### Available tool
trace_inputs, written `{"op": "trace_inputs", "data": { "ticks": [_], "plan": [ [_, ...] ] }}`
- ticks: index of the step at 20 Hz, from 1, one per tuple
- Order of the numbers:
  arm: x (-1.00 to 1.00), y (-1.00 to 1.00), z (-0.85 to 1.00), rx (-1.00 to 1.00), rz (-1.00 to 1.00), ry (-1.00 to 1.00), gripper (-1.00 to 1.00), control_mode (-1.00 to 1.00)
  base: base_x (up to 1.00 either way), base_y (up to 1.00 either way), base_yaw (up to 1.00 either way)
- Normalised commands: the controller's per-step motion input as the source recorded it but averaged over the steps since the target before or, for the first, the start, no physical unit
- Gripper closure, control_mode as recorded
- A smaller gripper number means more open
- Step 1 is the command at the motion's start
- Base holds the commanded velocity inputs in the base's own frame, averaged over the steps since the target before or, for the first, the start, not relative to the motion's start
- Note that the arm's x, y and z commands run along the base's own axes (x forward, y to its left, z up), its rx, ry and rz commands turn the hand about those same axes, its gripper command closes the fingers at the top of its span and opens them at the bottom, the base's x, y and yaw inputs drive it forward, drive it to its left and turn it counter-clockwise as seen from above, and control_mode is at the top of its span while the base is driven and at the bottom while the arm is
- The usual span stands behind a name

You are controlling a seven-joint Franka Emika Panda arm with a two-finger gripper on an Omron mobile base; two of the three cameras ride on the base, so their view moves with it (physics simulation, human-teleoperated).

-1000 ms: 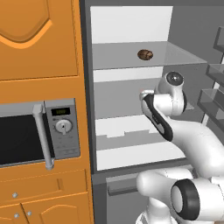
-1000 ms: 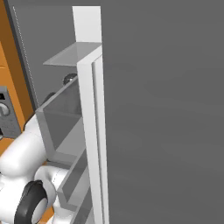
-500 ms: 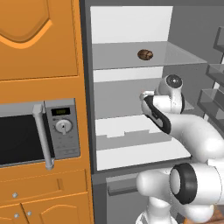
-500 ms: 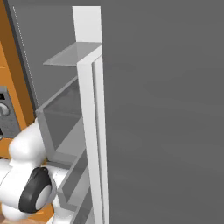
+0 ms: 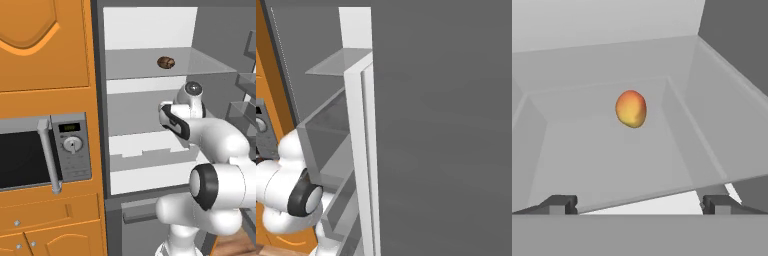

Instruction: Place the cold items (potato and mango) from the fridge in one tupperware on the dining counter. Place the warm items (hot dog and kebab skewer) in the stove area in another tupperware.

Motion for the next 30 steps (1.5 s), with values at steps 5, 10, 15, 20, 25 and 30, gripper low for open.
{"op": "trace_inputs", "data": {
  "ticks": [5,10,15,20,25,30],
  "plan": [
    [0.29,0.00,-0.15,0.00,0.00,0.01,-1.00,-1.00,0.00,0.00,0.00],
    [0.34,0.00,-0.22,0.00,0.00,0.00,-1.00,-1.00,0.00,0.00,0.00],
    [0.32,0.00,-0.18,0.00,0.00,0.00,-1.00,-1.00,0.00,0.00,0.00],
    [0.41,-0.02,-0.09,0.00,0.00,0.02,-1.00,-1.00,0.00,0.00,0.00],
    [0.40,-0.07,-0.09,0.00,0.00,0.04,-1.00,-1.00,0.00,0.00,0.00],
    [0.39,-0.08,-0.10,0.00,0.00,0.05,-1.00,-1.00,0.00,0.00,0.00]
  ]
}}
